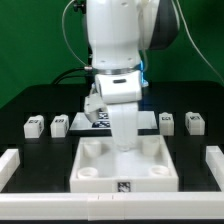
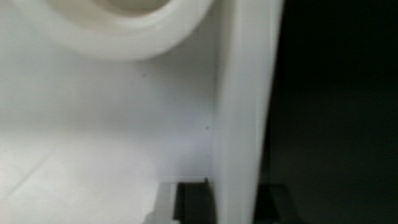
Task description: Assemble one leg
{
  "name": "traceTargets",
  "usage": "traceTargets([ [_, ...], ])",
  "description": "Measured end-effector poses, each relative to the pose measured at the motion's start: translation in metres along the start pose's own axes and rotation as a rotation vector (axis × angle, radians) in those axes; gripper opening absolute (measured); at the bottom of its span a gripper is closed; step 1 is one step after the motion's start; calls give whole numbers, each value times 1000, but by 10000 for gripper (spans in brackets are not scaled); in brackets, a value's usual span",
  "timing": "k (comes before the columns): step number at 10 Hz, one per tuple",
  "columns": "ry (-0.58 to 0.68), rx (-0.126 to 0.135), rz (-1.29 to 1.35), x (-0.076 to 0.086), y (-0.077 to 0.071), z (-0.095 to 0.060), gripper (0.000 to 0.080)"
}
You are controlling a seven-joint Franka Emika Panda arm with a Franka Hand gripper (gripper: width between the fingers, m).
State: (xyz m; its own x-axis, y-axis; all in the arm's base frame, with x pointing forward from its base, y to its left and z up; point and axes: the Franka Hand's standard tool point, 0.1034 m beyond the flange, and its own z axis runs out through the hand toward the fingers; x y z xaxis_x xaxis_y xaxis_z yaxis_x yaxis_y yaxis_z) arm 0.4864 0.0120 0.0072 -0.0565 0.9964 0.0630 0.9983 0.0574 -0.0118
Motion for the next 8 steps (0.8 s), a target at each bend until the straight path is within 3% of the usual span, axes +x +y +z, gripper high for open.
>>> traceTargets([
  [1, 14, -16, 4, 12, 17, 2, 57],
  [3, 21, 20, 61, 29, 18, 4, 57],
  [5, 28, 24, 78, 53, 18, 4, 57],
  [8, 28, 22, 94, 58, 18, 5, 57],
])
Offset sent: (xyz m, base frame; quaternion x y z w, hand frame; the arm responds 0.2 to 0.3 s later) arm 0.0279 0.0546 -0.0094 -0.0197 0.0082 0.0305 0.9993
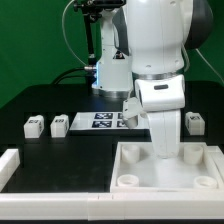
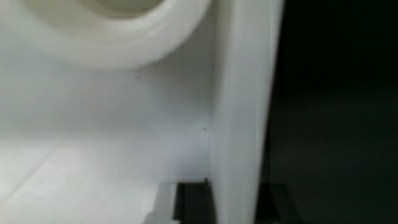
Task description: Assemble one leg
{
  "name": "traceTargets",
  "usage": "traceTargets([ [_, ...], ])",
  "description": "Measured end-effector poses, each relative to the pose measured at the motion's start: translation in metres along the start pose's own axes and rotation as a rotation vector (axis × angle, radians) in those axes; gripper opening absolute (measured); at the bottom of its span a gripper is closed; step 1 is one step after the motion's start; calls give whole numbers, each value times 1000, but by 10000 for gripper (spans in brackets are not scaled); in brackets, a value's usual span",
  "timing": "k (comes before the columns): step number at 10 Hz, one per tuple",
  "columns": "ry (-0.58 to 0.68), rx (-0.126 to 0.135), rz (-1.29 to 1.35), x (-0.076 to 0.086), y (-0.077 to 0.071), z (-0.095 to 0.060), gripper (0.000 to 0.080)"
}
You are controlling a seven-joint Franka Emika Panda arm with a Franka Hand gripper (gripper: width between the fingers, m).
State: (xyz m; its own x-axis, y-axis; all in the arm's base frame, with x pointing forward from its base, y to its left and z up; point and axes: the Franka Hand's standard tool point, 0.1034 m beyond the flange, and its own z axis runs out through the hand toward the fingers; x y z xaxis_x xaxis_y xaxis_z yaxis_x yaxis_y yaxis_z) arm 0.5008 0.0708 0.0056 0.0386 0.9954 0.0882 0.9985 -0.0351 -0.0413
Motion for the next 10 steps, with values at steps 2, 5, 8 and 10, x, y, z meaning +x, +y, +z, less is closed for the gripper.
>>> traceTargets([
  [2, 0, 1, 2, -1, 0, 0, 149],
  [5, 0, 0, 3, -1, 0, 0, 472],
  [8, 0, -1, 4, -1, 1, 0, 637],
  [10, 0, -1, 4, -1, 1, 0, 647],
])
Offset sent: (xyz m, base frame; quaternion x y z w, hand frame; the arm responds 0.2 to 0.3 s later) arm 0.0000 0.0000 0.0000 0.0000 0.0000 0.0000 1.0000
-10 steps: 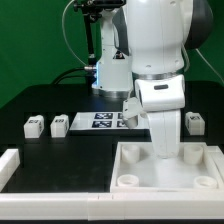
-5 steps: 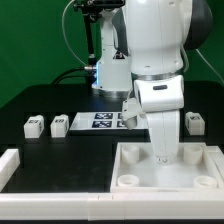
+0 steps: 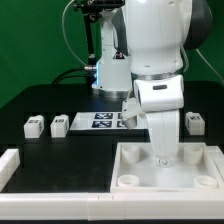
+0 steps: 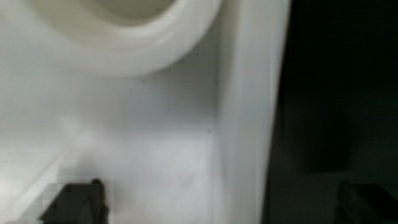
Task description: Assemble one leg
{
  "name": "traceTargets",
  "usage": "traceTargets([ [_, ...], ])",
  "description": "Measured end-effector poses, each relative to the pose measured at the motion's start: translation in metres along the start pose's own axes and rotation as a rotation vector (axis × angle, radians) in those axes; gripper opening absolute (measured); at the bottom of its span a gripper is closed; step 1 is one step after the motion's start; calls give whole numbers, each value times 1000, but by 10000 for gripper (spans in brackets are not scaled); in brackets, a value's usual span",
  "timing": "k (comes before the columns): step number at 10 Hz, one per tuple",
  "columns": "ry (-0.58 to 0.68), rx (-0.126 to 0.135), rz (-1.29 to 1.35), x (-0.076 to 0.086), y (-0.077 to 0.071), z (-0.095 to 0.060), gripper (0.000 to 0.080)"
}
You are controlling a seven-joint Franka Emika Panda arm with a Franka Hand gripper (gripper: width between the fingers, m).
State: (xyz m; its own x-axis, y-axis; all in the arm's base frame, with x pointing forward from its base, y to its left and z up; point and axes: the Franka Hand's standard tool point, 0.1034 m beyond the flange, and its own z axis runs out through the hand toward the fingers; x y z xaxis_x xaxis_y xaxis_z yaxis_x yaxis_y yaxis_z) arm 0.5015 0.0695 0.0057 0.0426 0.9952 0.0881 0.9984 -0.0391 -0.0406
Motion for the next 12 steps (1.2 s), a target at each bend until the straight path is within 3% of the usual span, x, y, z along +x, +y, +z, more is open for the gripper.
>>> traceTargets([
  [2, -1, -3, 12, 0, -1, -3, 648],
  [4, -19, -33, 89, 4, -19, -35, 648],
  [6, -23, -57, 291, 35, -45, -61, 648],
  [8, -3, -73, 560, 70, -69, -62, 648],
  [9, 7, -70, 693, 79, -73, -61, 648],
  [12, 47, -58, 1027, 81, -71, -58, 648],
])
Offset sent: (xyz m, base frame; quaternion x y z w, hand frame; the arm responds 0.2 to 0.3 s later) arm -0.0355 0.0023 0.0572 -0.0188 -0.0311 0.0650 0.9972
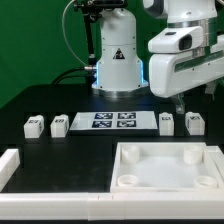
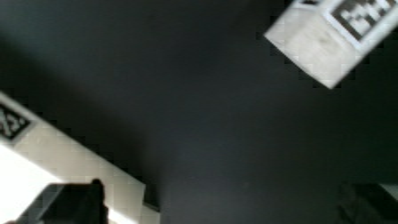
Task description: Assemble one leg
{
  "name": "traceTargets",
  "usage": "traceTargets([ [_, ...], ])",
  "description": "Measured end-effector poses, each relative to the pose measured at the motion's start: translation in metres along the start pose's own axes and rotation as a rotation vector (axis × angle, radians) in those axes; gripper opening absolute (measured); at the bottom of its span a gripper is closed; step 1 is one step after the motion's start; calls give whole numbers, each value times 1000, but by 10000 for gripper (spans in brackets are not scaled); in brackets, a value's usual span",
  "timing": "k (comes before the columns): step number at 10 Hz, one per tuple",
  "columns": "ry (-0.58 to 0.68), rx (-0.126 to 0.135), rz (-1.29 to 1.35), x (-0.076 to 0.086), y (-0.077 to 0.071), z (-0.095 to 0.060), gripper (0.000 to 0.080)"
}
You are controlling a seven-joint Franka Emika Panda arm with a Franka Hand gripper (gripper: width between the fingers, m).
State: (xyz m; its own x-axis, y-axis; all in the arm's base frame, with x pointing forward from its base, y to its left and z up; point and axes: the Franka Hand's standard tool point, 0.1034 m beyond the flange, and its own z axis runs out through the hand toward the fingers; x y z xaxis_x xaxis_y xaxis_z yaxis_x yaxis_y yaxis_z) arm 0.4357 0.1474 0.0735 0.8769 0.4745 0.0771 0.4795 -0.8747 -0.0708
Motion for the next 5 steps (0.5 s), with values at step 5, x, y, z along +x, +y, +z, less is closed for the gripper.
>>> traceTargets([
  [5, -52, 44, 662, -4, -41, 31, 648],
])
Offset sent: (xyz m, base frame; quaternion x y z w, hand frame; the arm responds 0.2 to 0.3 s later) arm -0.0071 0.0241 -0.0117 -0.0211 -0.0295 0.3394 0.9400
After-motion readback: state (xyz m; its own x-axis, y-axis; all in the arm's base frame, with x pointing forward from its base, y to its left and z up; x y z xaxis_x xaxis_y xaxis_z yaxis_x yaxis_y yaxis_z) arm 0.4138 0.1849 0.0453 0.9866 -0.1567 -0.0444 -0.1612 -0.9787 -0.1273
